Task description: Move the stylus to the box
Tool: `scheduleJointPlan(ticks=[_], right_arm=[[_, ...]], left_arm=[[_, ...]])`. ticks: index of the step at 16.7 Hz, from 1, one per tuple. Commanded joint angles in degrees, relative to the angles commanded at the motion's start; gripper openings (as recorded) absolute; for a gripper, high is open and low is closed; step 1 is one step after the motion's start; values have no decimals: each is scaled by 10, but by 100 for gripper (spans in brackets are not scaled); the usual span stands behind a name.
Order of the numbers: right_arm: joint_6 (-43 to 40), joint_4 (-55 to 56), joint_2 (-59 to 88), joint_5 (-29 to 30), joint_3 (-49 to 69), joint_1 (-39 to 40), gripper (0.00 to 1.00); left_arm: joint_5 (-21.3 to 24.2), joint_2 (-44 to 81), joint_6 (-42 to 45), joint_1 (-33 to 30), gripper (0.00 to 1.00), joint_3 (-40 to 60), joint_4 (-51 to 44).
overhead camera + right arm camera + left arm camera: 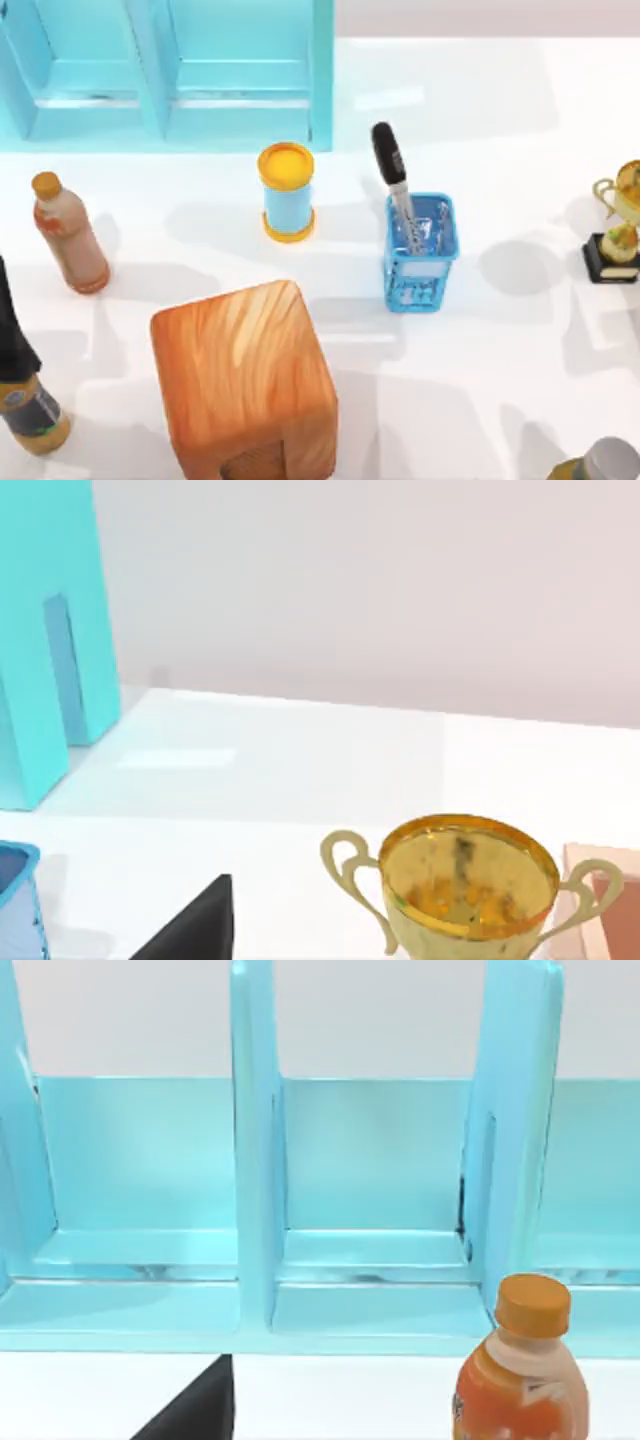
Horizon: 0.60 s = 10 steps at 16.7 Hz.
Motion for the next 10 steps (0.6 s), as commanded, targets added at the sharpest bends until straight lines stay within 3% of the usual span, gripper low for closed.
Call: scheduleJointPlan(ticks=[10], right_arm=[[-50,44,558,-169,240,93,100]], left_arm=[[0,0,0,0,100,0,0]])
